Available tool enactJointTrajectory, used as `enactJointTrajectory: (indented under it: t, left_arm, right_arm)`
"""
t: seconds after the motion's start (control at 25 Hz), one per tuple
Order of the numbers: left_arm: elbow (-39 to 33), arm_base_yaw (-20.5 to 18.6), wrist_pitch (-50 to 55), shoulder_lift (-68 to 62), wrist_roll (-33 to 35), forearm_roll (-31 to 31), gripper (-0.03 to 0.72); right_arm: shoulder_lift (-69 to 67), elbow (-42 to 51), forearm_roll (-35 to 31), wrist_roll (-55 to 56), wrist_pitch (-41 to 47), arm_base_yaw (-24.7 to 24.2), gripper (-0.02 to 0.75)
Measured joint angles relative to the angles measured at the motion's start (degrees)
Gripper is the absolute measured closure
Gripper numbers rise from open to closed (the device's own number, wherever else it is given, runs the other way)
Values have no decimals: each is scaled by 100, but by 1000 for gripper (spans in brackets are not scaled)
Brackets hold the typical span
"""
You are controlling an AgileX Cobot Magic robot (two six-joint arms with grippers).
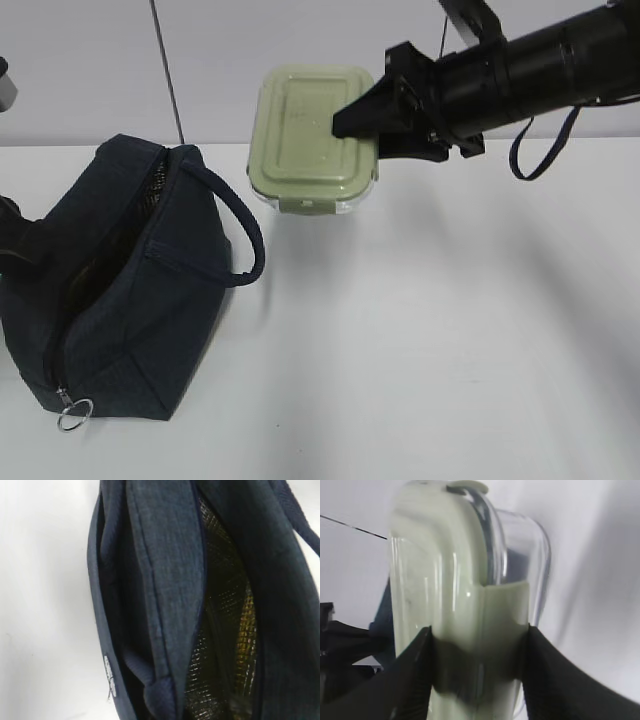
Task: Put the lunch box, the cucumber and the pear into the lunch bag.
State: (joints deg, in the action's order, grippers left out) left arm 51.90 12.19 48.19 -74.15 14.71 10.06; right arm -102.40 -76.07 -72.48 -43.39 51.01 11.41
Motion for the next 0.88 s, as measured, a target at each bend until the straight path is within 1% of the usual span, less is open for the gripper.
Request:
enactJointTrajectory:
  t: [0.12, 0.32, 0.44, 0.56, 0.72, 0.88]
  left_arm:
    - [0, 0, -17, 0, 0, 12, 703]
    - [0, 0, -71, 0, 0, 95, 703]
    - [0, 0, -85, 0, 0, 112, 703]
    - [0, 0, -98, 0, 0, 151, 703]
    - [0, 0, -128, 0, 0, 240, 703]
    - [0, 0, -196, 0, 0, 324, 703]
  right_arm:
    - [0, -382, 66, 397, 28, 264, 374]
    - [0, -740, 80, 786, -83, 1069, 374]
    - [0, -829, 8, 905, -322, 1417, 374]
    - [-23, -837, -111, 945, -512, 1553, 374]
    - [-294, -842, -424, 959, -574, 1583, 374]
    - [-533, -850, -501, 968, -746, 1596, 374]
